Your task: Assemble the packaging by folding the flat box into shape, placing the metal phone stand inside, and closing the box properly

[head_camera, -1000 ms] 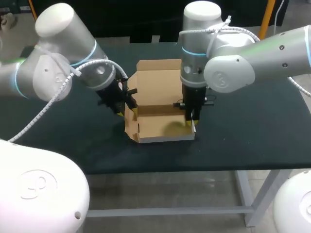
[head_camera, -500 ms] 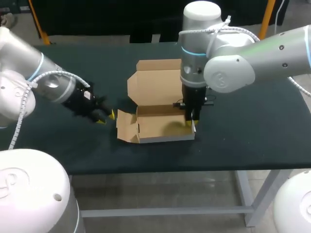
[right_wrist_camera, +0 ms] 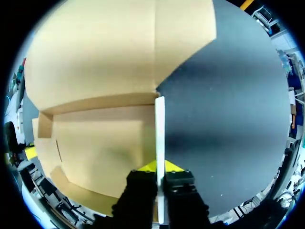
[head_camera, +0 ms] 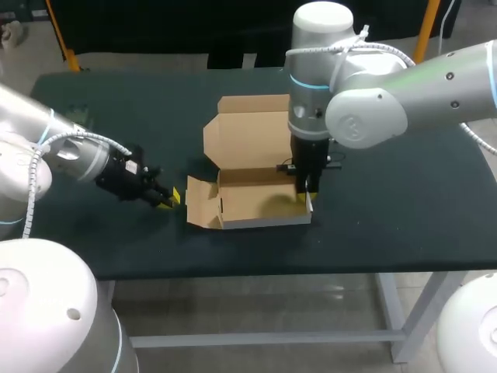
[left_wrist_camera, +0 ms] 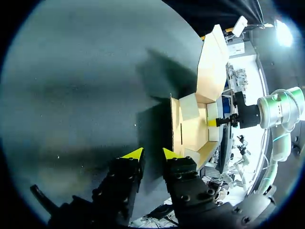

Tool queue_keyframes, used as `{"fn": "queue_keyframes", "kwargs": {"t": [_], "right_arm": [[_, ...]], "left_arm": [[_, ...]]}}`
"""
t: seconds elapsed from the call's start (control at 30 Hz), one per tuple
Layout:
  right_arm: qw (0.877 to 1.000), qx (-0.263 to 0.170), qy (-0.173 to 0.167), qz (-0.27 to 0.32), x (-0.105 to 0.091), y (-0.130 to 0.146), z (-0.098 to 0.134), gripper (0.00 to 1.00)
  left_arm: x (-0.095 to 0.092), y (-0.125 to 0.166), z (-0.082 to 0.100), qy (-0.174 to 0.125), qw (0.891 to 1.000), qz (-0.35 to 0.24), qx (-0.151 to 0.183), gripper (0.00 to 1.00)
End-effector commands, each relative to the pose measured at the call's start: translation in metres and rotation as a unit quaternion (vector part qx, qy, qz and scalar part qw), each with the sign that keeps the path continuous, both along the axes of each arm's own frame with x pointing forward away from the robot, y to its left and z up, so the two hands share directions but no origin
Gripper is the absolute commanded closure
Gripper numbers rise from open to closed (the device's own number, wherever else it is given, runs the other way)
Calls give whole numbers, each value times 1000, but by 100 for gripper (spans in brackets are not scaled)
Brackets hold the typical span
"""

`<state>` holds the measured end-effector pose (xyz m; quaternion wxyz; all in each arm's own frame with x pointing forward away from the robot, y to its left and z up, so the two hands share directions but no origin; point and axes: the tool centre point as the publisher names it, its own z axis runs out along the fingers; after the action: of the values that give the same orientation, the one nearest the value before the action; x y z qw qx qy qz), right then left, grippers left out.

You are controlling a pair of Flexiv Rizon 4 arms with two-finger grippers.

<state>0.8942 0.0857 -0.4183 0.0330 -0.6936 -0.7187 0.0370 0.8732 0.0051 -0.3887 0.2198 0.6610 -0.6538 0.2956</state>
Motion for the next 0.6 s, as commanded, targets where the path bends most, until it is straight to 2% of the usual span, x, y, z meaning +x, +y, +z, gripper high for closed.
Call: {"fn": "queue_keyframes", "kwargs": {"t": [0.03, 0.07, 0.23, 0.43, 0.6], "right_arm": [[1000, -2, 2, 0, 1, 1, 0, 100], [1000, -2, 2, 0, 1, 1, 0, 100], [1000, -2, 2, 0, 1, 1, 0, 100], [1000, -2, 2, 0, 1, 1, 0, 100], [1000, -2, 2, 0, 1, 1, 0, 100]], "left_arm": [[5, -5, -9, 1, 1000, -5, -7, 74], [5, -6, -10, 1, 1000, -5, -8, 75], [6, -9, -15, 2, 1000, -5, -21, 100], [7, -12, -17, 1, 1000, -3, -31, 100], [7, -18, -20, 3, 999, 3, -52, 100]]}}
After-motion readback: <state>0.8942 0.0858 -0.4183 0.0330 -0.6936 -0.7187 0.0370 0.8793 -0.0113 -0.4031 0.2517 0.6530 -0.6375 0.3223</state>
